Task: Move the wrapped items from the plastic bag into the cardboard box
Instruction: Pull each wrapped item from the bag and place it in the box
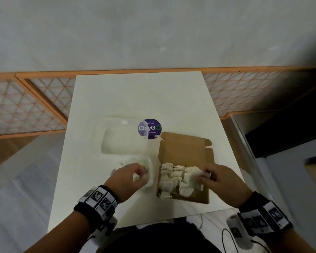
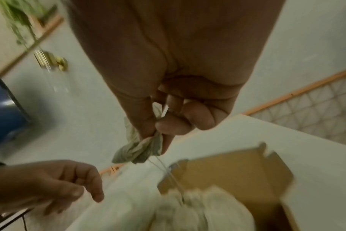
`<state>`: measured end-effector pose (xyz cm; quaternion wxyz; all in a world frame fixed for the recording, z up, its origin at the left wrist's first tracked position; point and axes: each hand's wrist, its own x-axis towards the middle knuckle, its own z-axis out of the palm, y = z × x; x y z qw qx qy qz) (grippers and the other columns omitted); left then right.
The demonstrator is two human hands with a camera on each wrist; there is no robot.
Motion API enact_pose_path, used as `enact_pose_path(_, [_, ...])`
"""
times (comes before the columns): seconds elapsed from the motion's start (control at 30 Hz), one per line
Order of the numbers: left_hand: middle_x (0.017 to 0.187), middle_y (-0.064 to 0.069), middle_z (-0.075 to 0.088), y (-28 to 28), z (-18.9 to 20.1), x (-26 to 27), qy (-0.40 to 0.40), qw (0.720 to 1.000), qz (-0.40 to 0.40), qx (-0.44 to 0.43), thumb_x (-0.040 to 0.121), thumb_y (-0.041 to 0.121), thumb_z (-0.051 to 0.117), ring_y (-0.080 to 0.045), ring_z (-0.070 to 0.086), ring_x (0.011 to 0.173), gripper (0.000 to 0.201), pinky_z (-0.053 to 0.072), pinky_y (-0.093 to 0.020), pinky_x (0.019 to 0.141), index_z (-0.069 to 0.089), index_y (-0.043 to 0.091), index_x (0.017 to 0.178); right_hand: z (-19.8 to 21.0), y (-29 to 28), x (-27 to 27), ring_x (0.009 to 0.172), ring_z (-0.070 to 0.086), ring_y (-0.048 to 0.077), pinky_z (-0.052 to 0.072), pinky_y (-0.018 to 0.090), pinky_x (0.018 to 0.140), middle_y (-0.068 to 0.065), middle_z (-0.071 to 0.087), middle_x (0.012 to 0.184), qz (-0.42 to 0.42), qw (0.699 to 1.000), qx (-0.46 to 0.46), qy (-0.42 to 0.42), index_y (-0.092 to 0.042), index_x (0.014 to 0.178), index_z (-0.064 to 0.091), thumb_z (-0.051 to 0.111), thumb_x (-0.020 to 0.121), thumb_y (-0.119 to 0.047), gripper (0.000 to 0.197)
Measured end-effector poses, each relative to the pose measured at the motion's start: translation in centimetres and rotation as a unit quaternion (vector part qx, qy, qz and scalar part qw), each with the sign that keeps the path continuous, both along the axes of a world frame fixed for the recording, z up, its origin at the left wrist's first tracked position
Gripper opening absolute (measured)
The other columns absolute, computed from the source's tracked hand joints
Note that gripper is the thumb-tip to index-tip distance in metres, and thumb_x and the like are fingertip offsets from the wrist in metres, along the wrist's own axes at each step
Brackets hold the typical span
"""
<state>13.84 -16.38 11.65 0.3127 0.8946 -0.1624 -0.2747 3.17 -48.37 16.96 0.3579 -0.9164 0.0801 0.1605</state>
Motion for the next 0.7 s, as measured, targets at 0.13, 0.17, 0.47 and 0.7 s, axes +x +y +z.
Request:
enact_pose_path(0.13, [0.118,0.017,0.063,0.4,-2.1,-0.8,0.02,0.995,-0.07,0.067,0.094,0.048,0.067,-0.006,0.058,0.111,0.028,0.042,-0.024,0.098,0.062,0.033,0.117,-5.7,-0.1,-1.1,0.07,0.057,0.003,0.042,0.019,0.063,-0.009,0.066,0.076,-0.021,0.997,0.035,0.073,-0.025,0.082,0.062,0.072,0.093,-0.03,0.016])
enact_pose_path(0.17, [0.121,0.018,0.061,0.4,-2.3,-0.9,0.021,0.994,-0.078,0.072,0.094,0.048,0.067,-0.005,0.058,0.113,0.031,0.044,-0.023,0.099,0.061,0.033,0.12,-7.2,0.1,-1.1,0.068,0.054,0.003,0.041,0.02,0.063,-0.006,0.064,0.075,-0.02,0.995,0.037,0.09,-0.019,0.082,0.061,0.073,0.091,-0.031,0.019])
enact_pose_path(0.47, [0.119,0.019,0.061,0.4,-3.4,-0.5,0.02,0.994,-0.079,0.076,0.095,0.049,0.064,-0.003,0.058,0.112,0.03,0.044,-0.021,0.097,0.061,0.034,0.12,-13.1,1.9,1.0,0.083,0.058,0.019,0.04,0.029,0.065,-0.005,0.058,0.087,0.027,0.984,-0.079,0.159,-0.032,0.085,0.047,0.054,0.096,-0.031,0.013])
enact_pose_path(0.7, [0.118,0.019,0.062,0.7,-3.7,0.0,0.033,0.995,-0.059,0.071,0.095,0.049,0.063,-0.003,0.058,0.11,0.026,0.046,-0.025,0.099,0.062,0.035,0.117,-13.2,2.8,0.2,0.107,0.062,0.023,0.05,0.032,0.085,-0.001,0.05,0.127,0.036,0.979,-0.152,0.134,-0.026,0.124,0.055,0.056,0.094,-0.045,0.035])
